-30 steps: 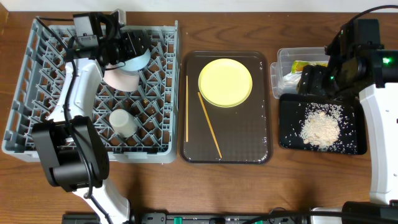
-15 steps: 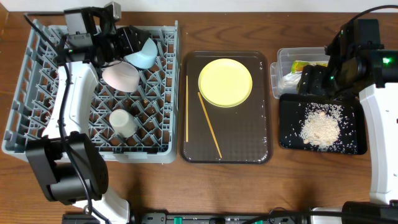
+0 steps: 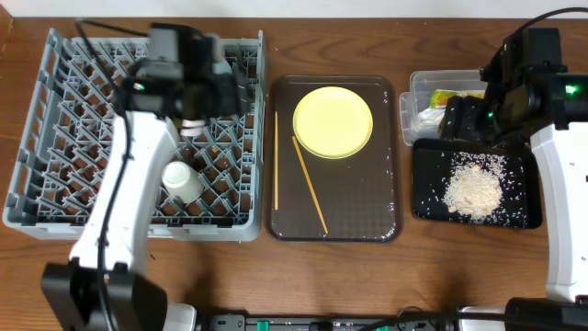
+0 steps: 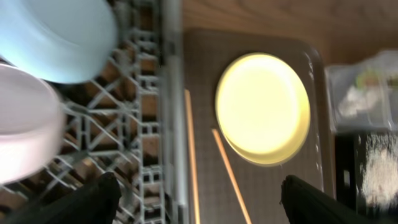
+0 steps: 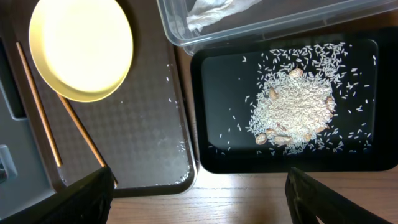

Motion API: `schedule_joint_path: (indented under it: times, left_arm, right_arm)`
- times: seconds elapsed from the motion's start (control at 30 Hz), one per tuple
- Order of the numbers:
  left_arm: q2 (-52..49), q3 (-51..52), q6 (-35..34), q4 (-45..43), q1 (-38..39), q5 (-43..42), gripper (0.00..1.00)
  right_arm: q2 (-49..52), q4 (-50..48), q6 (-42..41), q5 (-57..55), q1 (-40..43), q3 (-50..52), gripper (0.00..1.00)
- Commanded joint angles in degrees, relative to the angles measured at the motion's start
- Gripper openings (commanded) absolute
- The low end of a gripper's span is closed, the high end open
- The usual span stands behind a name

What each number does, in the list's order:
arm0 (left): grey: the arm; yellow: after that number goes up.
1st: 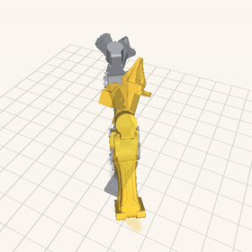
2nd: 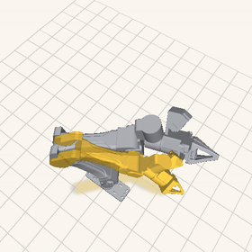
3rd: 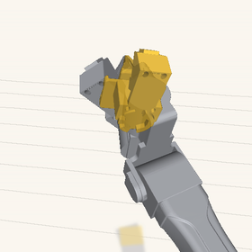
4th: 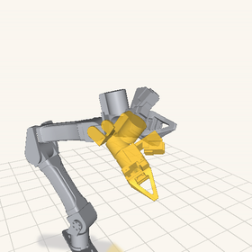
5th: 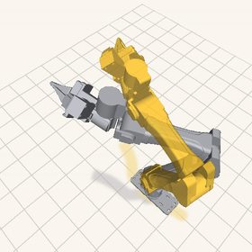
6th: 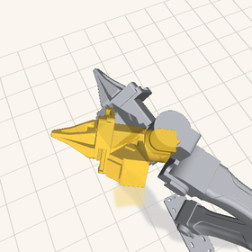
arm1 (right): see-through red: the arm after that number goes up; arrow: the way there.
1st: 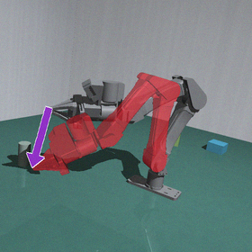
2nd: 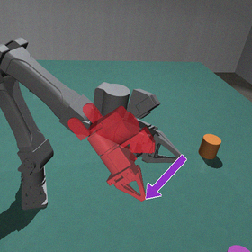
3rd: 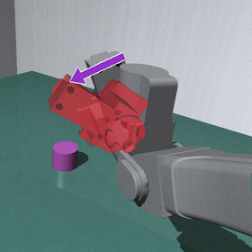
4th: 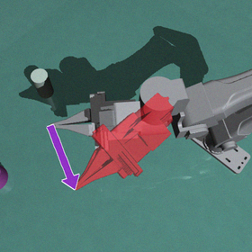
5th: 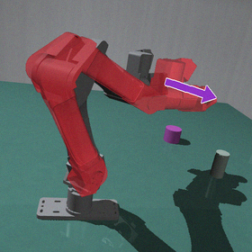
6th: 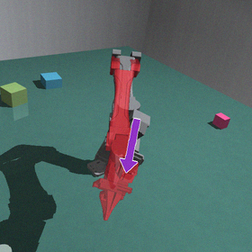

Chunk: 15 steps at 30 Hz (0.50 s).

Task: Sort waste into correct bins and load items into the dishwasher
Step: 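Open the left gripper and withdraw it from the blue bowl, then reach the left gripper to a chopstick on the brown tray and grasp it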

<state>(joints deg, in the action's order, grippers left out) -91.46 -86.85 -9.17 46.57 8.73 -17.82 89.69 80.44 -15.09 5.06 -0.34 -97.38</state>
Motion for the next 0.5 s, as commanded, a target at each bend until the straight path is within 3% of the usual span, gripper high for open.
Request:
schedule_joint_path:
  times: [0.0, 0.2, 0.47]
  left_arm:
    - [-0.3, -0.3, 0.0, 2.8, 2.5, 3.9, 0.86]
    - [-0.8, 2.8, -9.5, 11.0, 8.7, 4.0, 0.82]
    - [-4.0, 9.3, -17.0, 8.7, 19.0, 8.5, 0.81]
  right_arm:
    - [0.2, 0.1, -0.7, -0.8, -0.5, -0.1, 0.86]
    - [0.2, 0.3, -0.7, -0.8, -0.4, -0.1, 0.86]
    - [0.2, 0.2, -0.7, -0.8, -0.4, -0.1, 0.87]
